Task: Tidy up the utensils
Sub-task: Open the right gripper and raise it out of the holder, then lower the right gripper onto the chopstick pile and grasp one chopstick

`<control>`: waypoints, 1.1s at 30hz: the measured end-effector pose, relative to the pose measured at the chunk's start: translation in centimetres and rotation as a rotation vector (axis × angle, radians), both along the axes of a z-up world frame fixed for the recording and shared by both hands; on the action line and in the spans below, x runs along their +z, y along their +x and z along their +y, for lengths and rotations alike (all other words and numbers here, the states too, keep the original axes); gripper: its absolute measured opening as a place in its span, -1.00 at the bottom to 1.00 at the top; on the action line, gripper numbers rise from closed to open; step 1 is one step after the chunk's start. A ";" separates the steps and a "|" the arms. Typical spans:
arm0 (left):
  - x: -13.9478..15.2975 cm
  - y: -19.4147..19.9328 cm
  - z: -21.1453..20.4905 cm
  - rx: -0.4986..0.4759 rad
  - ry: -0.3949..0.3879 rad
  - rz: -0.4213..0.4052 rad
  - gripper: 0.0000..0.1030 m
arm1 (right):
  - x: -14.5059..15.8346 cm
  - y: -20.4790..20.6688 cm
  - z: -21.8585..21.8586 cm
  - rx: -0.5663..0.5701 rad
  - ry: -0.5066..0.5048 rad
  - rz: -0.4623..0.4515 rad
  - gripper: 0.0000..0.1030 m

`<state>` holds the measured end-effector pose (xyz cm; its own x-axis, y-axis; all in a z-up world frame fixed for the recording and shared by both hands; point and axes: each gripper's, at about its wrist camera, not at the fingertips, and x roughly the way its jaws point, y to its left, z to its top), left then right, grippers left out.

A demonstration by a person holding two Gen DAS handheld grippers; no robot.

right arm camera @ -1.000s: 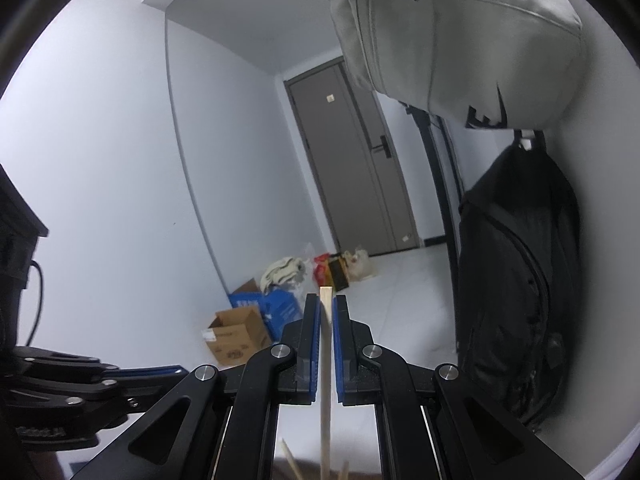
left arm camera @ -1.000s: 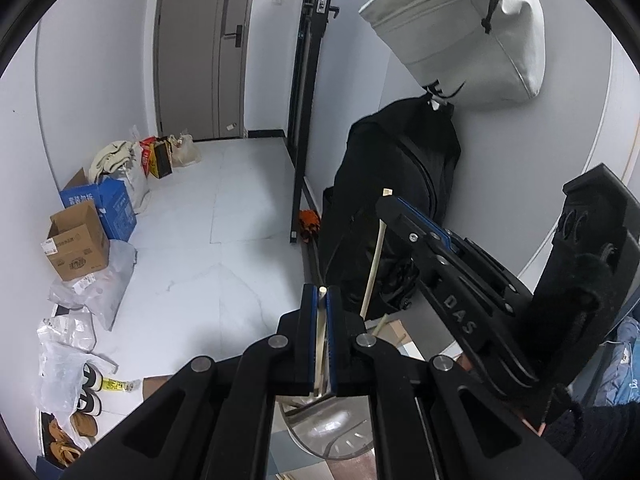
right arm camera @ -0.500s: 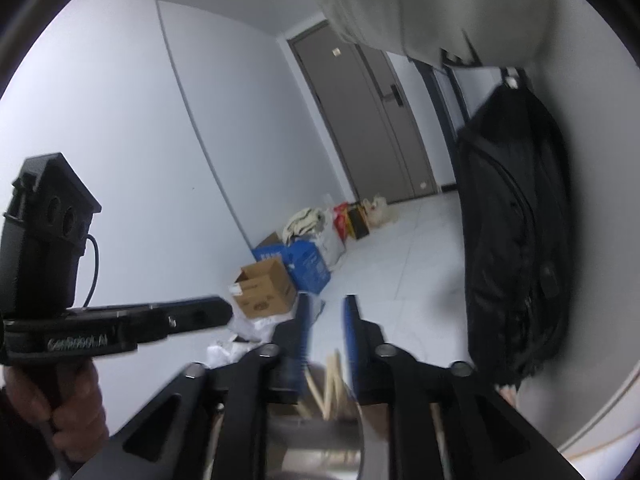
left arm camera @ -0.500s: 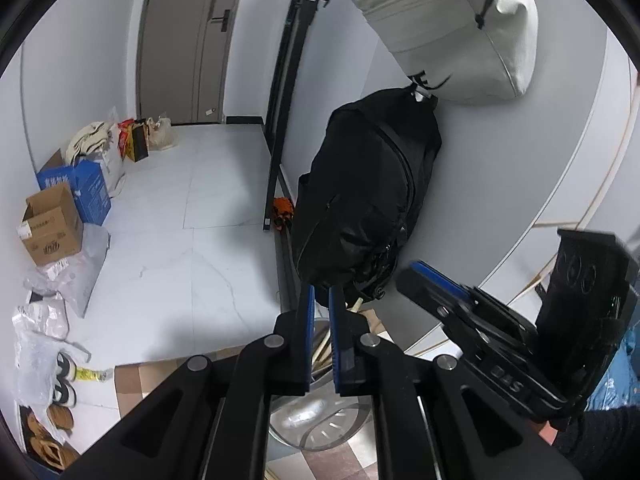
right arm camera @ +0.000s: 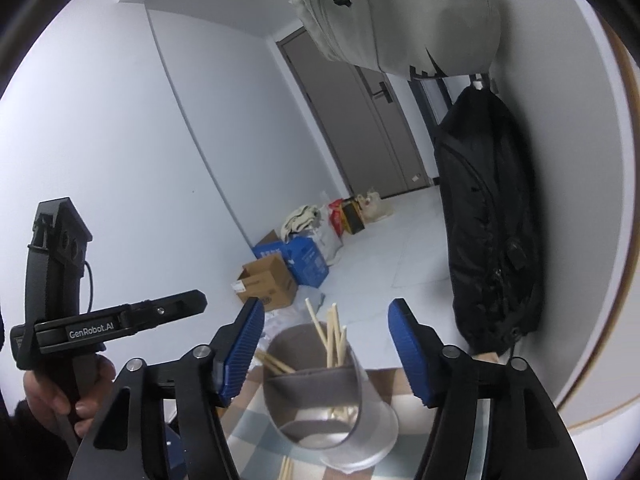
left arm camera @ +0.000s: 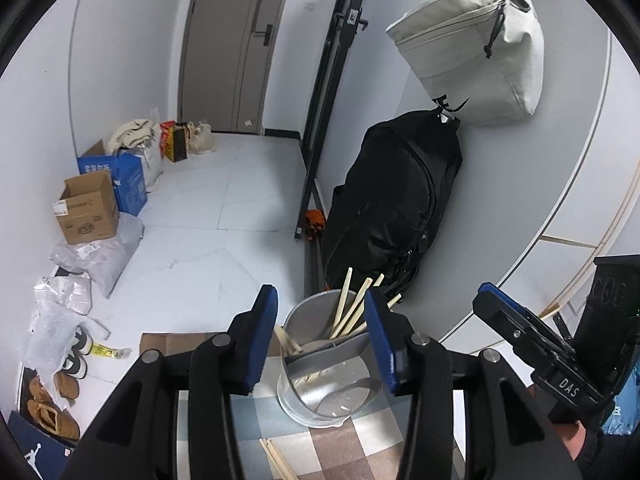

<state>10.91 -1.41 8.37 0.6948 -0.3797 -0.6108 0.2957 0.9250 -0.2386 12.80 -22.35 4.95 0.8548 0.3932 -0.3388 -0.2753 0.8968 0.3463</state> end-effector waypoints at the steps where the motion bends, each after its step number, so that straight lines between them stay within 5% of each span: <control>1: 0.1 -0.3 0.0 0.011 0.005 -0.007 -0.24 | 0.1 -0.4 0.1 0.003 -0.002 -0.001 0.30; 23: -0.4 -8.3 1.7 0.143 0.071 -0.118 0.63 | 0.5 -8.9 3.4 0.039 -0.066 -0.053 0.81; 33: -3.4 -10.5 3.2 0.203 0.046 -0.110 0.65 | -1.6 -11.2 4.8 0.060 -0.103 -0.034 0.94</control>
